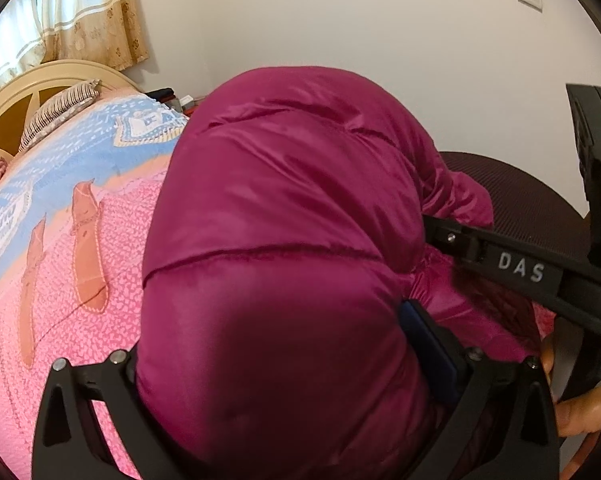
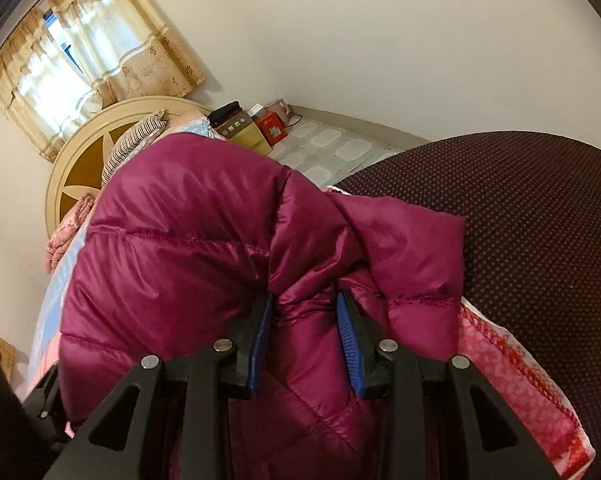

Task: Fold large clothes
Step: 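Lower the jacket bundle onto the blanket and open both grippers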

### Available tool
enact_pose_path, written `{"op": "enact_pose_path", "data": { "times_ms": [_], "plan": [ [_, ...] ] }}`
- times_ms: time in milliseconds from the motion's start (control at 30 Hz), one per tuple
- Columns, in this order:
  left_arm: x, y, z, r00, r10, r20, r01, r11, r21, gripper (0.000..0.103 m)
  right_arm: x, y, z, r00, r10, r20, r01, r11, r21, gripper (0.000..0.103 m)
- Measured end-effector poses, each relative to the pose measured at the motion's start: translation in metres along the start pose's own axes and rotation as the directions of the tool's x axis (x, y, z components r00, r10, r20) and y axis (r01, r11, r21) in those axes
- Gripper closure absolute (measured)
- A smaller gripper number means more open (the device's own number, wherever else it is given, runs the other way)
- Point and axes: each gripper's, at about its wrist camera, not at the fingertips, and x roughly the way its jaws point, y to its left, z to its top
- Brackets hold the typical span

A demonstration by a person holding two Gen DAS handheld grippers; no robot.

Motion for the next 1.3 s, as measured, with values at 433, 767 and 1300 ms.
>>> {"op": "enact_pose_path", "data": {
  "times_ms": [433,767,1300],
  "plan": [
    [0.003,0.0,0.001,1.0,-0.001,0.0,0.001,1.0,0.023,0.0,-0.004,0.016,-0.006,0.995,-0.103,0.015,0.104,0.993,-0.053,0.069],
    [-0.036,0.014,-0.011,0.998,-0.063,0.028,0.062,0.997,0.038,0.0,-0.091,0.021,-0.035,0.991,-0.115,0.073,0.117,0.993,-0.015,0.067],
    [-0.111,0.01,-0.074,0.992,0.044,0.119,-0.061,0.988,0.141,0.0,-0.187,0.036,-0.131,0.974,-0.168,0.15,0.171,0.985,-0.011,0.034]
  ]
}}
